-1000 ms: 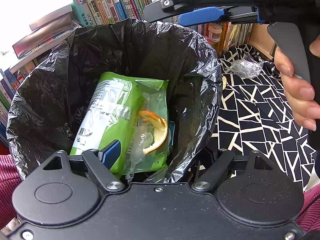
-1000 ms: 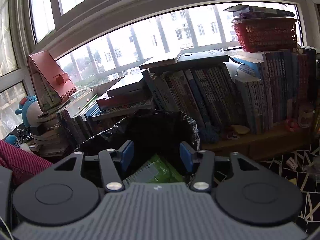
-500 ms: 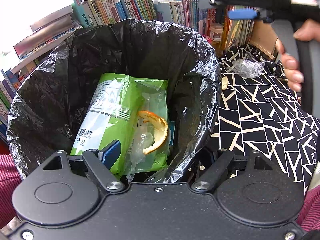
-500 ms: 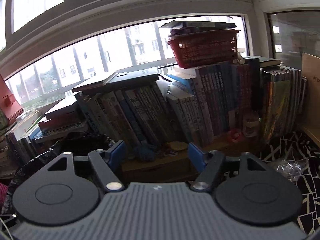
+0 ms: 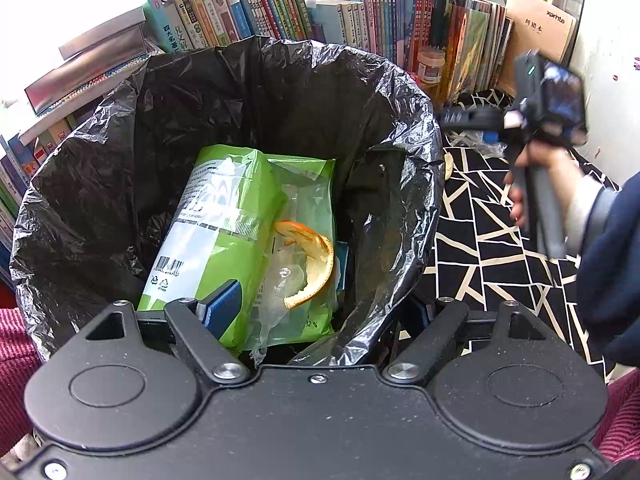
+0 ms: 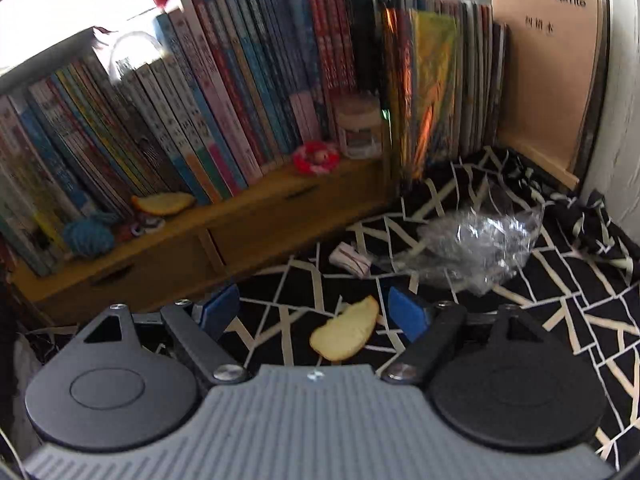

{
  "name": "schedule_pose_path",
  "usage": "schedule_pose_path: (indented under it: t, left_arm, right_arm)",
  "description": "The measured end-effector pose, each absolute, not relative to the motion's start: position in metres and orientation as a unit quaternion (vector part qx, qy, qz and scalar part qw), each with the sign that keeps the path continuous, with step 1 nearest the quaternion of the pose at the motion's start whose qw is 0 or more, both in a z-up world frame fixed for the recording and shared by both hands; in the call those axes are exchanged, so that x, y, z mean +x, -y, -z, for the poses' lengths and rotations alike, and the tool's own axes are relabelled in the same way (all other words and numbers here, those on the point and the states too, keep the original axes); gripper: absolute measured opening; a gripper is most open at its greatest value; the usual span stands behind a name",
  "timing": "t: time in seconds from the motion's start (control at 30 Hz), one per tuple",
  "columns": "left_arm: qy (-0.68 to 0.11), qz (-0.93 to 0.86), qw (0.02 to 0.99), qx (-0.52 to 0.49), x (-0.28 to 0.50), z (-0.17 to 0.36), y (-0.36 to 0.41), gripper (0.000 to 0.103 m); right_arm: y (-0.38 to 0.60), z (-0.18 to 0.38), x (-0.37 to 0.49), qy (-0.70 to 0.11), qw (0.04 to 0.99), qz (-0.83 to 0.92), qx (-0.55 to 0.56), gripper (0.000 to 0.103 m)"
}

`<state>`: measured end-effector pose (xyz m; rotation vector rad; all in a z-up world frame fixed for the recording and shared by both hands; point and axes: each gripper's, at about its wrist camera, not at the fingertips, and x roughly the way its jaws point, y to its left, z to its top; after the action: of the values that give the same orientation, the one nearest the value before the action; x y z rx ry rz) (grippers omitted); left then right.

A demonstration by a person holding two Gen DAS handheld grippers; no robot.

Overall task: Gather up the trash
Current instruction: 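Move the right gripper to the bread crust and grasp it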

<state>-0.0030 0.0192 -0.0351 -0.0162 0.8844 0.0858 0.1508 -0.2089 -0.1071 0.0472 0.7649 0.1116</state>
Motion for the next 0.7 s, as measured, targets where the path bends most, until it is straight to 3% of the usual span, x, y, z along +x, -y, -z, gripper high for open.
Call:
schedule_pose_path:
  t: [0.4,0.43,0.5,0.53,0.7]
  left_arm:
    - [-0.426,-0.041,0.904,-0.003,-0.003,0.034,-0.018,0.08]
    - [-0.425,-0.041,0.904,-0.002,-0.003,0.034,-0.017,0.08]
    - [-0.424,-0.041,0.905,0.001,-0.003,0.034,-0.017,0.08]
    - [-0.424,-0.041,0.905,0.001,-0.003,0.033,-0.016,0.08]
    - [-0.423,-0.041,0.905,0.003,-0.003,0.033,-0.016,0.08]
  right_arm:
    - [0.187,0.182,0.191,-0.428,0.903,-0.012,-0.023,0.095]
    - [0.187,0.187,0.194,-0.436,0.9,-0.009,-0.025,0.085]
    - [0.187,0.194,0.2,-0.459,0.888,-0.007,-0.031,0.053]
    - [0.184,0.194,0.201,-0.455,0.889,-0.008,-0.044,0.045]
    - [0.186,0.191,0.199,-0.464,0.885,-0.013,-0.043,0.042]
